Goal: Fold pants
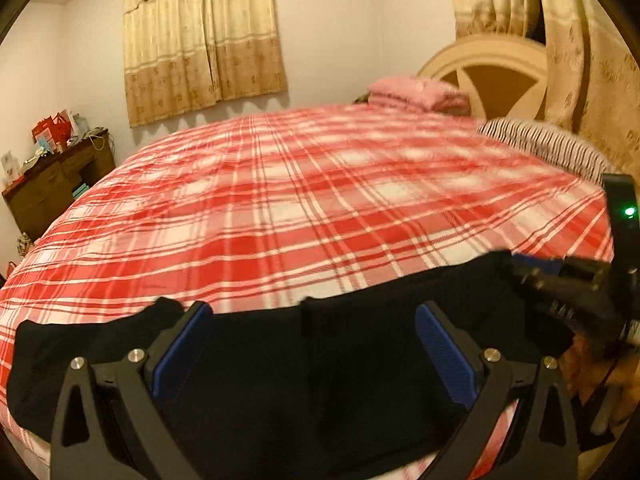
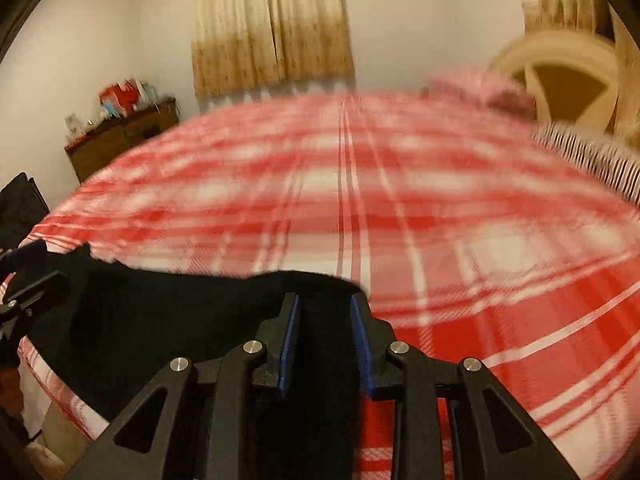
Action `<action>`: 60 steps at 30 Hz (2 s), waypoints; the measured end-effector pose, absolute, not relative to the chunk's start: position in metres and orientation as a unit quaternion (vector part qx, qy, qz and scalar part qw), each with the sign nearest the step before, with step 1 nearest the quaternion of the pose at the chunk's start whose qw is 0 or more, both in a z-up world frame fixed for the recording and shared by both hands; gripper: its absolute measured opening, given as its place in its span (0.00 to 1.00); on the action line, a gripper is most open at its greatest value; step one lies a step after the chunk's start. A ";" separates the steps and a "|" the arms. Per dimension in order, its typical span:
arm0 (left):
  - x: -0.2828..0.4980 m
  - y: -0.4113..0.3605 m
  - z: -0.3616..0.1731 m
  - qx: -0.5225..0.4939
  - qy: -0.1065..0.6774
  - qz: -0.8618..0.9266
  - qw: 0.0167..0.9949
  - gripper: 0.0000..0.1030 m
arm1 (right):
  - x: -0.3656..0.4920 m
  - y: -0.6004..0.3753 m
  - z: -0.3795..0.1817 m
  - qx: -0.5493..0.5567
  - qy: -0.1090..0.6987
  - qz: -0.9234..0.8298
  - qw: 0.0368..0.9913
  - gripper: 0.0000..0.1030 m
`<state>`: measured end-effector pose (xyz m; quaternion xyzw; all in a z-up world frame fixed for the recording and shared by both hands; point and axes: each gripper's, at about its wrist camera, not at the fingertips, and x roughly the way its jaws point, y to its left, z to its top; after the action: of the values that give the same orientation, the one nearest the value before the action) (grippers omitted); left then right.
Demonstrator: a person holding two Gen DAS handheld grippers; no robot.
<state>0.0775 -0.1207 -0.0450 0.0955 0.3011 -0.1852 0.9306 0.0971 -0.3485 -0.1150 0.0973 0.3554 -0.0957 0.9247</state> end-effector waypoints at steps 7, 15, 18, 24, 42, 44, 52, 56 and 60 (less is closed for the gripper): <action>0.108 -0.106 -0.094 0.058 0.388 -0.121 0.912 1.00 | 0.075 -0.366 -0.094 0.138 0.301 -0.102 0.938 0.27; 0.109 -0.103 -0.094 0.051 0.380 -0.089 0.919 1.00 | 0.073 -0.299 -0.077 0.004 0.295 -0.031 0.955 0.20; 0.111 -0.102 -0.096 0.049 0.375 -0.086 0.922 1.00 | 0.107 -0.295 -0.114 0.010 0.366 -0.056 0.929 0.20; 0.114 -0.088 -0.091 0.033 0.397 -0.107 0.911 1.00 | 0.103 -0.303 -0.114 0.053 0.337 -0.064 0.938 0.20; 0.074 0.192 -0.048 -0.083 0.290 0.165 0.939 1.00 | 0.068 -0.181 -0.114 0.123 0.320 0.045 0.938 0.20; 0.070 0.206 -0.055 -0.109 0.292 0.166 0.935 1.00 | 0.068 -0.176 -0.119 0.121 0.324 0.044 0.937 0.20; 0.077 0.212 -0.084 -0.173 0.308 0.116 0.928 0.99 | 0.062 -0.173 -0.117 0.106 0.314 0.041 0.942 0.20; 0.082 0.208 -0.089 -0.191 0.311 0.110 0.925 0.97 | 0.063 -0.173 -0.119 0.109 0.319 0.042 0.940 0.20; 0.089 0.199 -0.086 -0.194 0.317 0.096 0.923 0.65 | 0.065 -0.175 -0.123 0.115 0.328 0.042 0.937 0.20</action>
<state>0.0890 0.1992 -0.0857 -0.1942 0.3175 0.0958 0.9232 0.0652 -0.1746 -0.1226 0.1149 0.3278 0.0420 0.9368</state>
